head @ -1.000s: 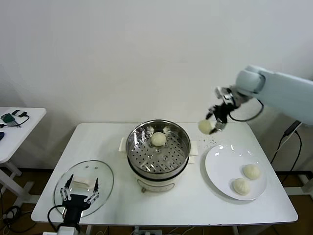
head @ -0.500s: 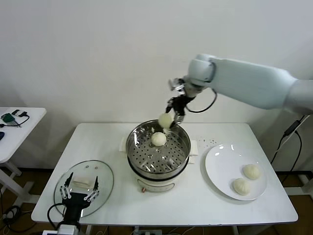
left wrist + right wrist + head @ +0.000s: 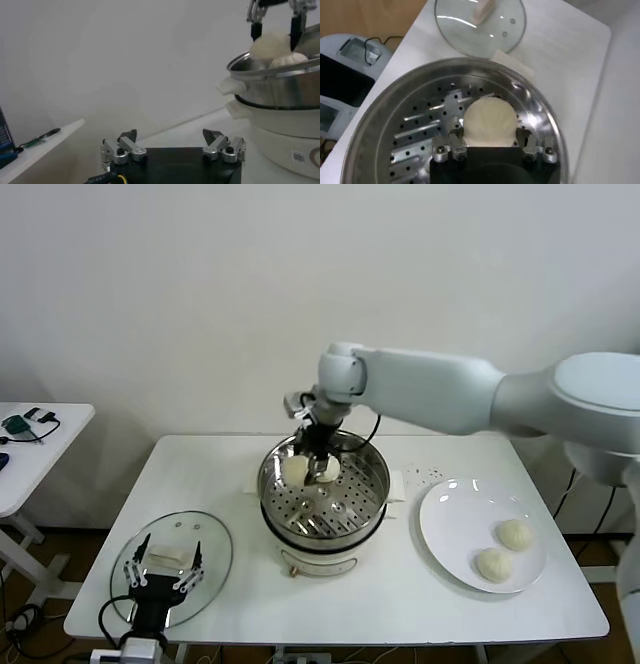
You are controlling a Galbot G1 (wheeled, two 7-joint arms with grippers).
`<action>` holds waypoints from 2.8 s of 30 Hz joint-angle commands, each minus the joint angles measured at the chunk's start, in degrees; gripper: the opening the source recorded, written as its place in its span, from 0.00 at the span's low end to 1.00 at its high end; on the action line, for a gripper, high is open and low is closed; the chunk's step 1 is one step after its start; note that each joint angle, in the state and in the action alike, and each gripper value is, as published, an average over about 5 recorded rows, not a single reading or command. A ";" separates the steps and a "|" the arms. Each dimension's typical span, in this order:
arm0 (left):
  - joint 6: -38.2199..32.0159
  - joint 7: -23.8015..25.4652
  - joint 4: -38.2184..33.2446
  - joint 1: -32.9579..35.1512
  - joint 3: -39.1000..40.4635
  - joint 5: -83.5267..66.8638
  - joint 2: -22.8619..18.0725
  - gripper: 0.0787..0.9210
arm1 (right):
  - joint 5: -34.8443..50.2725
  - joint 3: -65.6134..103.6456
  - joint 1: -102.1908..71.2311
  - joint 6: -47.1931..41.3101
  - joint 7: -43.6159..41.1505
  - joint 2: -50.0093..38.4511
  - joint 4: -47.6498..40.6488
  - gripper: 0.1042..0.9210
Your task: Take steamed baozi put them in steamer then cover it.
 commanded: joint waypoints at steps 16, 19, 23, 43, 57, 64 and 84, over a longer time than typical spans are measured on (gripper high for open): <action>0.40 -0.19 0.11 0.14 -0.11 0.61 -0.23 0.88 | -0.60 -0.09 -2.43 -1.75 2.61 1.18 1.45 0.87; 0.40 -0.21 0.02 0.16 -0.09 0.61 -0.21 0.88 | 0.43 -0.02 -1.03 -2.19 3.07 0.16 2.57 0.88; 0.34 -0.24 -0.17 0.38 -0.11 0.60 -0.15 0.88 | 1.81 -0.09 2.08 -2.19 2.30 -2.93 5.19 0.88; 0.63 -0.27 -0.89 0.69 1.10 1.48 0.49 0.88 | -0.37 -6.12 18.21 -11.72 1.19 -39.36 25.68 0.88; 0.53 -0.32 -1.55 2.08 0.97 1.89 0.58 0.88 | -23.89 1.97 -6.46 -2.02 -6.34 -51.75 20.92 0.88; 0.50 -0.41 -1.34 2.24 0.73 1.72 0.19 0.88 | -28.47 5.35 -15.36 -1.35 -6.51 -50.70 18.05 0.88; 0.71 -0.32 -0.52 1.58 1.08 1.64 -0.75 0.88 | -31.88 13.82 -25.20 -0.76 -6.03 -48.13 12.69 0.88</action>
